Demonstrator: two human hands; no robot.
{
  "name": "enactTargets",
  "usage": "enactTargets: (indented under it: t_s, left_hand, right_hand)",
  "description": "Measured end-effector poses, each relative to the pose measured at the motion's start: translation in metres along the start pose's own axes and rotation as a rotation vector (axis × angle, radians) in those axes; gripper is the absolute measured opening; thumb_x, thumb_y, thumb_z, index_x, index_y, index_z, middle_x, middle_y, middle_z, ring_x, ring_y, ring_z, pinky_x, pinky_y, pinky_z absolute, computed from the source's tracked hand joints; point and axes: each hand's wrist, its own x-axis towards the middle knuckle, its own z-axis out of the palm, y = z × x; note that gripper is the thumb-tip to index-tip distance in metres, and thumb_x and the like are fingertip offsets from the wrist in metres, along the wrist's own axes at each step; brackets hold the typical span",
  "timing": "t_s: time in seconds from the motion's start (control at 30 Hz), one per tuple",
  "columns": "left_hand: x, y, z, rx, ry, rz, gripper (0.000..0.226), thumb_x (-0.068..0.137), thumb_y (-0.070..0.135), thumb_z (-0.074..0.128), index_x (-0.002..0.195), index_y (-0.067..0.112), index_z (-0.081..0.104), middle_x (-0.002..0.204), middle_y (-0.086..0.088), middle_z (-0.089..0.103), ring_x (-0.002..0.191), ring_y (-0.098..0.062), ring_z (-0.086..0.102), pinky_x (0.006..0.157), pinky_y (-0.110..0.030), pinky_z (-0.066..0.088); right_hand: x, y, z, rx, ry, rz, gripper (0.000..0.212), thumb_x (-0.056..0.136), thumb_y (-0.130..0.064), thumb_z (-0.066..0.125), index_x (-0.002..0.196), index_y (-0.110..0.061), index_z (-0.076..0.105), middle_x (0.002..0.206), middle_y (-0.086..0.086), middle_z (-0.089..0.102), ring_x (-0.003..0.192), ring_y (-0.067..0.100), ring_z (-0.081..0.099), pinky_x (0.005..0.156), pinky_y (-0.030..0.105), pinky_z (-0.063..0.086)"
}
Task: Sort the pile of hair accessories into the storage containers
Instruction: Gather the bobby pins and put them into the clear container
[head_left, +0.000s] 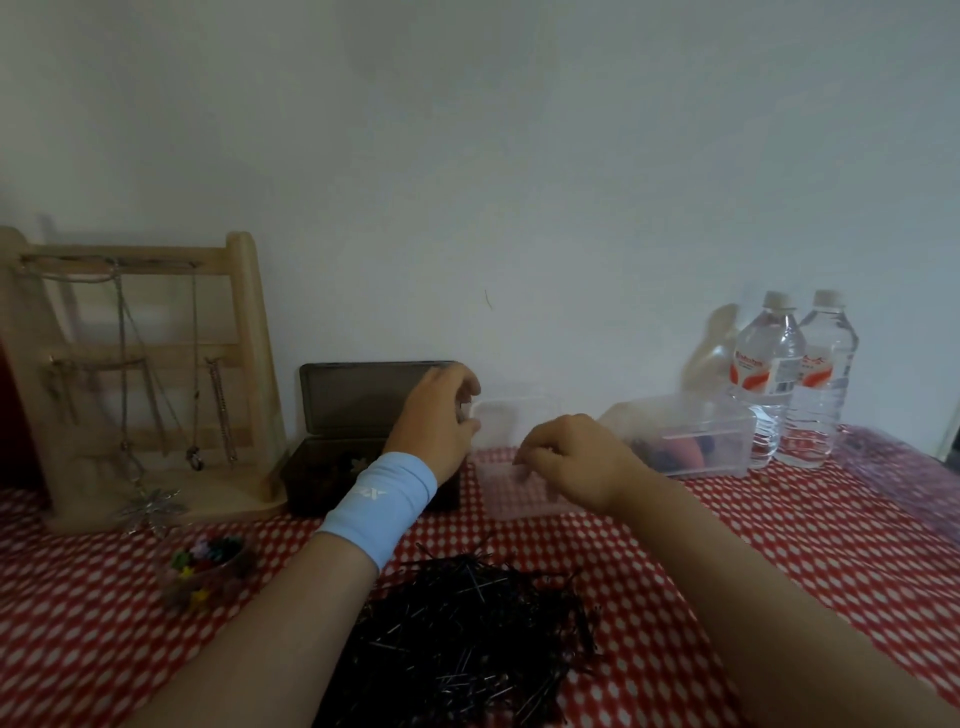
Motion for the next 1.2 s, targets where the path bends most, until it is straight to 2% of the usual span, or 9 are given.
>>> enactTargets:
  t_s: [0.13, 0.27, 0.37, 0.6, 0.8, 0.9, 1.0, 1.1, 1.2]
  left_hand:
    - [-0.004, 0.005, 0.0, 0.043, -0.28, 0.028, 0.023, 0.089, 0.028, 0.068, 0.111, 0.022, 0.065, 0.114, 0.006, 0.06, 0.104, -0.01, 0.058, 0.089, -0.025, 0.047]
    - [-0.006, 0.012, -0.002, 0.241, -0.525, 0.042, 0.046, 0.095, 0.036, 0.053, 0.14, 0.027, 0.046, 0.146, 0.002, 0.044, 0.133, -0.02, 0.043, 0.109, -0.037, 0.036]
    - [-0.009, 0.011, -0.004, 0.52, -0.688, 0.02, 0.062, 0.096, 0.043, 0.044, 0.153, 0.032, 0.021, 0.164, 0.004, 0.008, 0.15, -0.021, 0.008, 0.121, -0.047, 0.009]
    - [-0.006, 0.004, 0.002, 0.602, -0.661, -0.044, 0.07, 0.097, 0.056, 0.038, 0.155, 0.031, 0.008, 0.164, 0.003, -0.006, 0.15, -0.02, -0.001, 0.119, -0.046, 0.007]
    - [-0.006, 0.004, -0.002, 0.502, -0.643, -0.047, 0.072, 0.096, 0.056, 0.042, 0.155, 0.03, 0.01, 0.164, 0.0, -0.004, 0.15, -0.023, 0.0, 0.121, -0.045, 0.012]
    - [-0.008, 0.02, -0.016, 0.426, -0.514, 0.036, 0.058, 0.097, 0.047, 0.047, 0.15, 0.029, 0.03, 0.158, -0.001, 0.026, 0.144, -0.024, 0.02, 0.117, -0.042, 0.023]
    - [-0.008, 0.034, -0.038, 0.331, -0.473, 0.048, 0.027, 0.097, 0.033, 0.052, 0.123, 0.027, 0.056, 0.122, 0.002, 0.058, 0.113, -0.017, 0.052, 0.097, -0.033, 0.043]
    - [-0.015, 0.04, -0.064, 0.439, -0.592, 0.035, 0.008, 0.096, 0.029, 0.052, 0.09, 0.03, 0.056, 0.09, 0.008, 0.057, 0.084, -0.013, 0.055, 0.07, -0.024, 0.04]
    - [-0.037, 0.032, -0.081, 0.471, -0.679, 0.022, 0.017, 0.095, 0.034, 0.053, 0.093, 0.02, 0.063, 0.091, 0.006, 0.062, 0.084, -0.012, 0.059, 0.072, -0.026, 0.043]
  right_hand:
    - [0.007, -0.005, -0.001, 0.081, -0.201, 0.114, 0.03, 0.089, -0.019, 0.055, 0.114, -0.031, 0.068, 0.133, -0.005, 0.05, 0.088, 0.015, 0.066, 0.063, 0.029, 0.052]
    - [0.008, -0.003, 0.003, -0.133, -0.205, 0.04, 0.044, 0.079, -0.049, 0.059, 0.122, -0.04, 0.064, 0.134, -0.003, 0.051, 0.116, 0.019, 0.05, 0.099, 0.039, 0.042]
    - [0.007, -0.003, -0.003, -0.329, -0.14, 0.092, 0.059, 0.075, -0.071, 0.054, 0.127, -0.044, 0.059, 0.139, -0.001, 0.046, 0.131, 0.024, 0.035, 0.11, 0.048, 0.033]
    - [0.0, -0.01, -0.001, -0.365, -0.439, 0.158, 0.061, 0.099, -0.064, 0.029, 0.154, -0.039, 0.028, 0.167, 0.004, 0.012, 0.152, 0.028, 0.003, 0.12, 0.049, 0.01]
    - [-0.002, 0.0, -0.004, -0.152, -0.385, 0.192, 0.068, 0.092, -0.07, 0.044, 0.153, -0.041, 0.031, 0.168, 0.0, 0.004, 0.154, 0.022, 0.0, 0.123, 0.052, 0.007]
    - [0.001, -0.006, -0.006, -0.319, -0.377, 0.164, 0.072, 0.09, -0.076, 0.037, 0.153, -0.04, 0.031, 0.168, 0.002, 0.008, 0.154, 0.023, 0.005, 0.121, 0.057, 0.009]
    - [0.004, -0.024, -0.01, -0.347, -0.187, 0.029, 0.068, 0.086, -0.077, 0.034, 0.137, -0.037, 0.054, 0.154, 0.005, 0.04, 0.143, 0.026, 0.03, 0.114, 0.051, 0.027]
    - [0.006, -0.053, -0.013, -0.146, -0.142, -0.103, 0.036, 0.092, -0.046, 0.051, 0.11, -0.024, 0.072, 0.114, 0.0, 0.064, 0.105, 0.019, 0.059, 0.09, 0.034, 0.047]
    - [0.003, -0.077, -0.005, -0.182, -0.362, -0.162, 0.023, 0.091, -0.026, 0.059, 0.105, -0.02, 0.075, 0.103, 0.001, 0.072, 0.091, 0.017, 0.065, 0.087, 0.033, 0.052]
